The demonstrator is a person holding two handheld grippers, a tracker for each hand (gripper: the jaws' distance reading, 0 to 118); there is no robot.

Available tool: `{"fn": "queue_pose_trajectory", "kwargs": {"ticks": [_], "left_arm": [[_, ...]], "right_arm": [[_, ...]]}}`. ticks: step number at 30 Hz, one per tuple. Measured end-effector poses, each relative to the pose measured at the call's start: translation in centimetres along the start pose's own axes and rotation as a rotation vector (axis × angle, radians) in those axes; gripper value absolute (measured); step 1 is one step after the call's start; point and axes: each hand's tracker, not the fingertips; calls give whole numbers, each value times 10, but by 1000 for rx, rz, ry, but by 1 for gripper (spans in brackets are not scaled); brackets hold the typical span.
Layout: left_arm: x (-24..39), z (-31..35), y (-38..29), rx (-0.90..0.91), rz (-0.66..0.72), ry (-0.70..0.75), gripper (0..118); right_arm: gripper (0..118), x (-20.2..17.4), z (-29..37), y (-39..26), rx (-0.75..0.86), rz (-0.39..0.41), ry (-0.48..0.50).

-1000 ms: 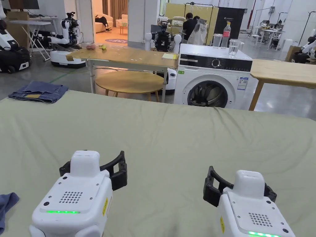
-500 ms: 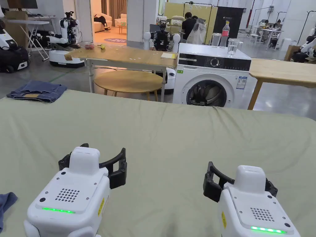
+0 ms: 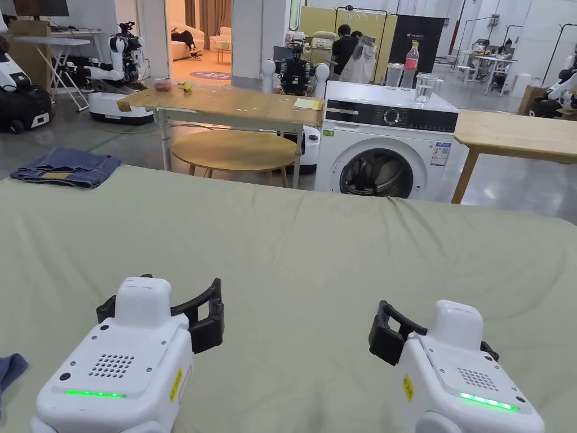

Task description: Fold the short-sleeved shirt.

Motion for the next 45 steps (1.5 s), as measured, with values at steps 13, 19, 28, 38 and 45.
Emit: {"fn": "queue_pose_trajectory", "kwargs": {"ticks": [13,19,28,38,45], "left_arm": [[-6,4,-6,-9,3,35,85],[-8,3,-8,-29,14,39,85],[-13,3,-1,-10,42,34,85],[-13,1,4,-17,-6,45,85],[-12,-3,3,-37,-36,47,85]], "right_arm": [[92,-5,4,0,-11,-25,-20],[92,-7,2,3,-28,-36,-13],[92,-8,0,2,-44,0,-12],[92,-9,-1,5,-45,10,-20],[92,-10,0,3,-37,44,-30]]}}
